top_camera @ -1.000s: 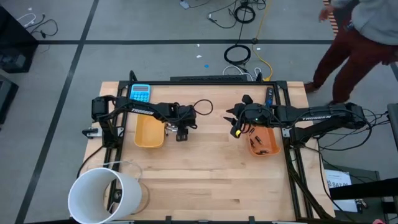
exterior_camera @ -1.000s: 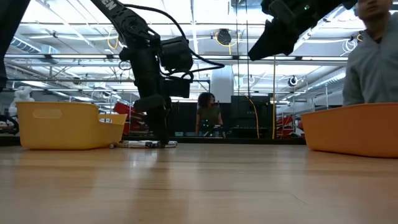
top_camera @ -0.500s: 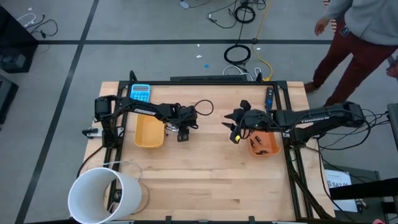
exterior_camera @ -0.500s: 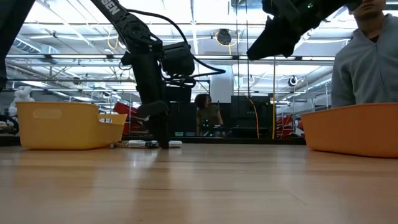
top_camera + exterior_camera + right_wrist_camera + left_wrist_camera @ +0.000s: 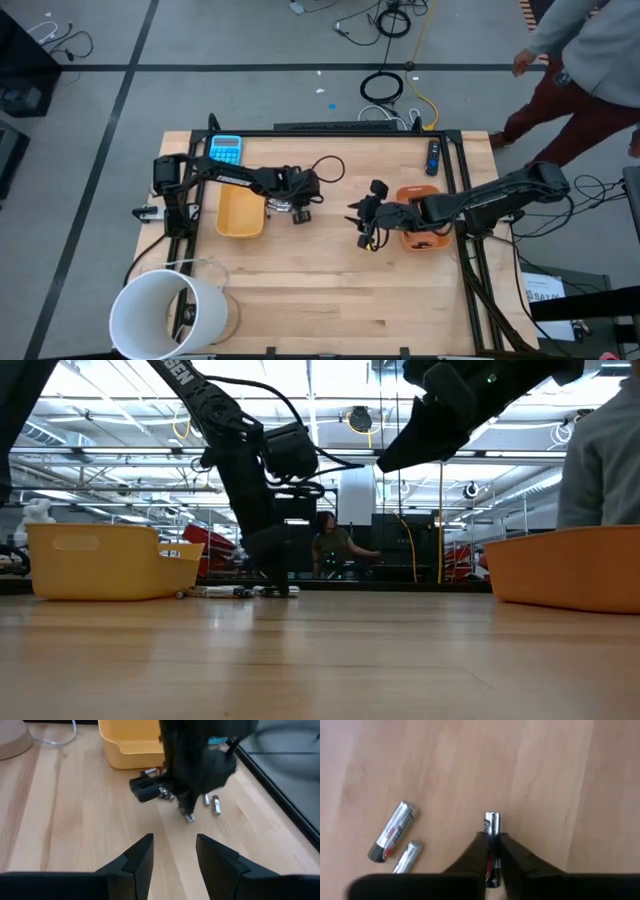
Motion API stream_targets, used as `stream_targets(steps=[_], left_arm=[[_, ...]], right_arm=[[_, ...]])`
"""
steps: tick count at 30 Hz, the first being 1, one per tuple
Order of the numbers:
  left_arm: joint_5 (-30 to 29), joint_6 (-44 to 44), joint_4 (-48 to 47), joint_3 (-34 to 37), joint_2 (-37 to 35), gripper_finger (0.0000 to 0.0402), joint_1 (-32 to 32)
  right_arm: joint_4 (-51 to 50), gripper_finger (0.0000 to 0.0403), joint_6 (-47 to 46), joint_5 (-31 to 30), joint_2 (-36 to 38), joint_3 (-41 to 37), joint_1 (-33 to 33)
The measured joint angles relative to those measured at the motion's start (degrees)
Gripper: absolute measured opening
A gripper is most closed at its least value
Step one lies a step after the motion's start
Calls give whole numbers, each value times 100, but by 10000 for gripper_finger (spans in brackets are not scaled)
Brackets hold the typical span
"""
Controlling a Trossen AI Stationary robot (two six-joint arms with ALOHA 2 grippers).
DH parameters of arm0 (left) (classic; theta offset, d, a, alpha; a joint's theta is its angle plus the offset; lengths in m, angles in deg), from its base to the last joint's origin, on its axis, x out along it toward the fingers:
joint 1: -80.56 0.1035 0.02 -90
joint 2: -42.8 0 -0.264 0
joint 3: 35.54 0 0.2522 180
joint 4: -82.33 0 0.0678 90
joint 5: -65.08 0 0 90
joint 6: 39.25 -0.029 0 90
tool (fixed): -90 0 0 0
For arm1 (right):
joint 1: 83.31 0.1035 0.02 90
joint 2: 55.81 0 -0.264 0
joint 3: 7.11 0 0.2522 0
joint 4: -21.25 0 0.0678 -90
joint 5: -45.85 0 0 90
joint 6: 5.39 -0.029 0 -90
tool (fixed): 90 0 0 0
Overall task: Sort batteries
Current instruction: Put the silver battery into the yellow bin
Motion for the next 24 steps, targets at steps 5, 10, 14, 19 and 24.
stream_targets(steps=[5, 10, 14, 19, 24], left_arm=[[91, 79, -104, 20, 34, 5, -103], [241, 253, -505, -190, 2, 3, -202], [160, 264, -617, -448, -99, 2, -318], [34, 278, -928, -790, -316, 2, -428], [-240, 371, -1524, -1068, -492, 1, -549]], right_arm=[[-27, 139, 13, 15, 251, 0, 0], [-141, 139, 76, 15, 521, 0, 0], [-258, 139, 150, 13, 639, 0, 0], [-398, 139, 375, -2, 643, 0, -45], [-715, 139, 516, 1, 789, 0, -166]])
